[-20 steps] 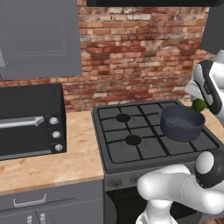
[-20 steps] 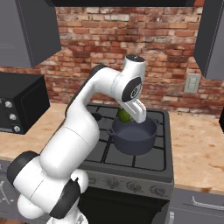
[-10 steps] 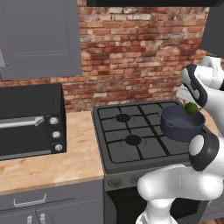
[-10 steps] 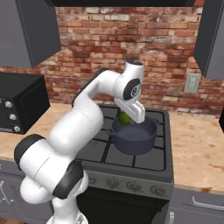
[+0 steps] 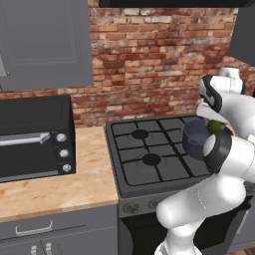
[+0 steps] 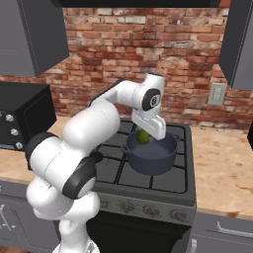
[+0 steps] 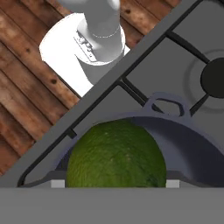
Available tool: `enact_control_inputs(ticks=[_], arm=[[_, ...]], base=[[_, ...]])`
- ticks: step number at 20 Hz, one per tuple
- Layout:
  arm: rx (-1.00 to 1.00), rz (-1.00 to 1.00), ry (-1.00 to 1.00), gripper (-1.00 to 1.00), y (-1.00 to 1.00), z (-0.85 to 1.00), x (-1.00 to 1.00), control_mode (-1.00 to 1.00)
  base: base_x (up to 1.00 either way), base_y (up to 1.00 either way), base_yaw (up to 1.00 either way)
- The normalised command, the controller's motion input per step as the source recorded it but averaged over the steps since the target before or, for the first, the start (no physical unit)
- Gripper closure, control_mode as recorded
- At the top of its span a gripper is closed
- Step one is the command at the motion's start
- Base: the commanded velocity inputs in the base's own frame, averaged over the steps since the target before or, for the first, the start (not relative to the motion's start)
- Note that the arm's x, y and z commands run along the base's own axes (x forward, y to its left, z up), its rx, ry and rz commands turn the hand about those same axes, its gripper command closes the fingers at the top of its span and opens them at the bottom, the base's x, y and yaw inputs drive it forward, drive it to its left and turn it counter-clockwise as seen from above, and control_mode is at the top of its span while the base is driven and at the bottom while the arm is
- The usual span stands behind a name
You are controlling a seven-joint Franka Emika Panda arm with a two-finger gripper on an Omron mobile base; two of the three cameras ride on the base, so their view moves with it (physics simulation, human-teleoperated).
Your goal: Turn on the burner for the pot on the stove. Wait thirty seconds for the pot to heat up. Then add the lime to the pot.
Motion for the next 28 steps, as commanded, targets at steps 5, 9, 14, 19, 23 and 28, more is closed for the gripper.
enact_control_inputs(ticks=[5, 9, 14, 19, 23, 28], arm=[[0.13, 0.00, 0.00, 1.00, -0.17, -0.30, 0.02, -1.00], [0.15, 0.00, -0.03, 1.00, -0.07, -0.26, 0.00, -1.00], [0.02, 0.00, -0.08, 1.00, 0.00, -0.09, 0.03, -1.00], [0.00, 0.00, -0.01, 1.00, 0.00, 0.00, 0.25, -1.00], [-0.03, 0.00, 0.00, 1.00, 0.00, -0.01, 0.15, -1.00], [-0.03, 0.00, 0.00, 1.00, 0.00, -0.04, 0.09, -1.00]], base=[[0.00, 0.00, 0.00], [0.00, 0.00, 0.00], [0.00, 0.00, 0.00], [0.00, 0.00, 0.00], [0.00, 0.00, 0.00], [0.00, 0.00, 0.00]])
